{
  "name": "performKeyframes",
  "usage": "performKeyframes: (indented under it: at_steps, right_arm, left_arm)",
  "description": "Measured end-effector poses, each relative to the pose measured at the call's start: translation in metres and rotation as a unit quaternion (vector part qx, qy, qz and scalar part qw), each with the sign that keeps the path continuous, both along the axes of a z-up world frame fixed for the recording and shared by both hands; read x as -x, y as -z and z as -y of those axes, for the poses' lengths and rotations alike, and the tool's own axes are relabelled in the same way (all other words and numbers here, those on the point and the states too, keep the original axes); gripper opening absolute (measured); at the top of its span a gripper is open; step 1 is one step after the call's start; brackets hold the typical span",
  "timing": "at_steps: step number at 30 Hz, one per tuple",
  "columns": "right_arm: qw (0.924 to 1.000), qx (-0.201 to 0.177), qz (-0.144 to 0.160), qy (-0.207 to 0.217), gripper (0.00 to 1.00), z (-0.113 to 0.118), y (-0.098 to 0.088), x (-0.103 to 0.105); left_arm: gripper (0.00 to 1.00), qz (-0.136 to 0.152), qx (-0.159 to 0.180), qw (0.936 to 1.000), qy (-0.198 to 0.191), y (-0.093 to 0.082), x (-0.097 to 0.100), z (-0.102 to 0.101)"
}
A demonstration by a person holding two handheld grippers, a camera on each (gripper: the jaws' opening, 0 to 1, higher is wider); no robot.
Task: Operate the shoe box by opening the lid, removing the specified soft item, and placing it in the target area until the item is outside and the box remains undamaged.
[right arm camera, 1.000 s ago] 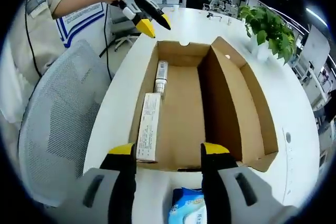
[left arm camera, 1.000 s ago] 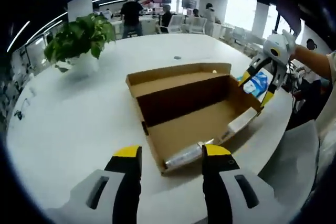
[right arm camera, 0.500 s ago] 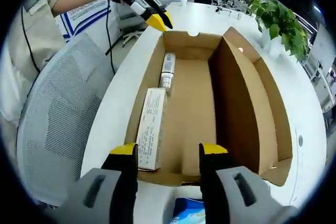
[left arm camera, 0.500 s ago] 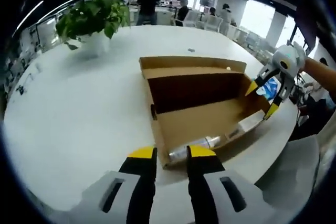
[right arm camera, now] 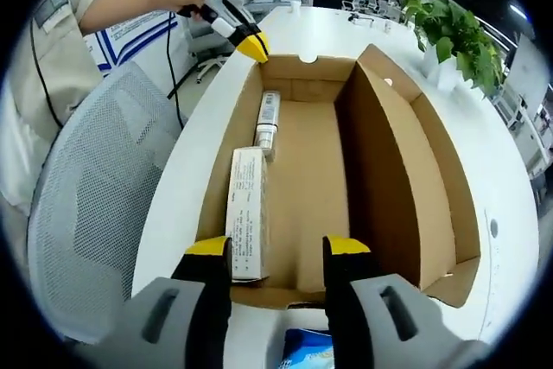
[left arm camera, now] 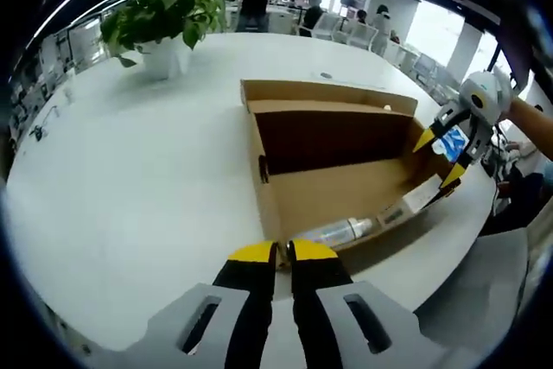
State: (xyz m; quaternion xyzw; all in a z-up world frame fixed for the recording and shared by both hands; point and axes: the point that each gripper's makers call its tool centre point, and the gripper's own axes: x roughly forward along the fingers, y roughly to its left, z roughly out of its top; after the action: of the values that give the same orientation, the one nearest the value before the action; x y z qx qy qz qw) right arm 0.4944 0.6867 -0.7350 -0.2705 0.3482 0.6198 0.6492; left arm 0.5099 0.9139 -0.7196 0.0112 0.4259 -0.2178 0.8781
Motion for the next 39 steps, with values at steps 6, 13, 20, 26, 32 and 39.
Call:
performKeyframes:
  at_steps: [6,13,20,26,32,39]
  right_arm:
    - [0.9999,0.006,-0.007,-0.009,0.33,-0.004,0.007,0.008]
    - [0.9997,0.015,-0.007,-0.017,0.22,-0.006,0.013,0.016]
    - [0.9997,0.018,-0.002,-0.014,0.16,-0.006,0.016,0.017]
    - [0.9996,0.024,-0.012,0.006,0.15,-0.006,0.016,0.017]
    - [0.9995,0.027,-0.009,0.012,0.14,-0.006,0.015,0.017]
    - [0.9996,0.019,0.001,0.019,0.14,-0.006,0.007,0.014]
  left_arm:
    - [0.03,0.000,0.001,1.0000,0.001,0.000,0.001,0.000]
    - [0.03,0.001,0.000,1.0000,0.000,0.000,0.001,0.000]
    - [0.03,-0.004,-0.001,1.0000,0.001,0.000,0.001,-0.001]
    - [0.03,-0.005,-0.003,1.0000,0.003,0.000,0.001,0.000]
    - [0.03,-0.007,-0.002,1.0000,-0.002,0.000,0.001,0.000]
    - [0.03,-0.009,-0.002,0.9999,-0.007,0.000,0.001,0.000]
